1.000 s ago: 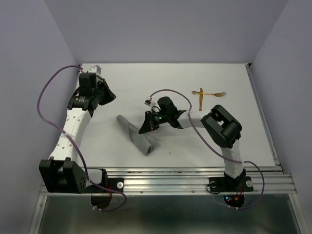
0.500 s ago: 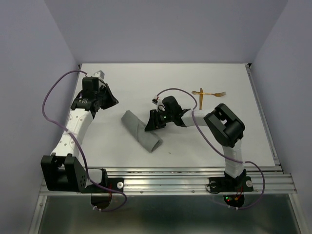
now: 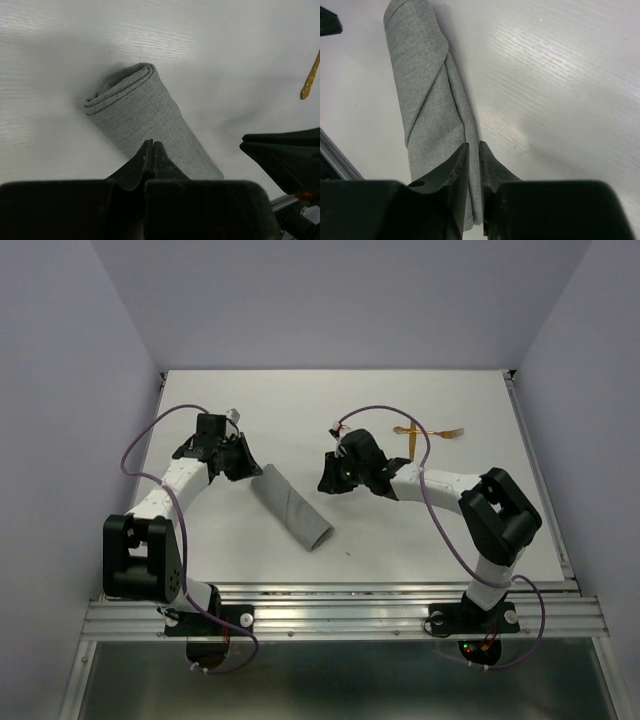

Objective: Fold the napkin into a case and place the utensils inside
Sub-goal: Turn over the smaller rectangle-folded napkin at the center of the board.

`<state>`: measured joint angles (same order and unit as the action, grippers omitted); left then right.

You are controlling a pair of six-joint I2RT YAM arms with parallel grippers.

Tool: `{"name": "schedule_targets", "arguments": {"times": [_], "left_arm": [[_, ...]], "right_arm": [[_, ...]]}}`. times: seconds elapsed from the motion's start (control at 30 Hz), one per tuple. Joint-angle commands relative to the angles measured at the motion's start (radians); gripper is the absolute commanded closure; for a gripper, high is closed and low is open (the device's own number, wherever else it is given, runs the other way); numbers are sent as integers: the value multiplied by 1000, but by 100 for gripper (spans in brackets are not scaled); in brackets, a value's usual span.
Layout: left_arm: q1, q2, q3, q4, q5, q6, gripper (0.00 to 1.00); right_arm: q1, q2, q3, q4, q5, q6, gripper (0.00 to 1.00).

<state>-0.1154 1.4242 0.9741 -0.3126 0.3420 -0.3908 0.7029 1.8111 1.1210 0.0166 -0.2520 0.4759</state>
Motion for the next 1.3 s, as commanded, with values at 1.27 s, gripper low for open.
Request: {"name": "schedule_targets", "arguments": {"times": [1.27], "left_arm": [[-17,131,43,84,-144,-140,100]], "right_arm": [[96,13,112,-248,613,-237,66]]}}
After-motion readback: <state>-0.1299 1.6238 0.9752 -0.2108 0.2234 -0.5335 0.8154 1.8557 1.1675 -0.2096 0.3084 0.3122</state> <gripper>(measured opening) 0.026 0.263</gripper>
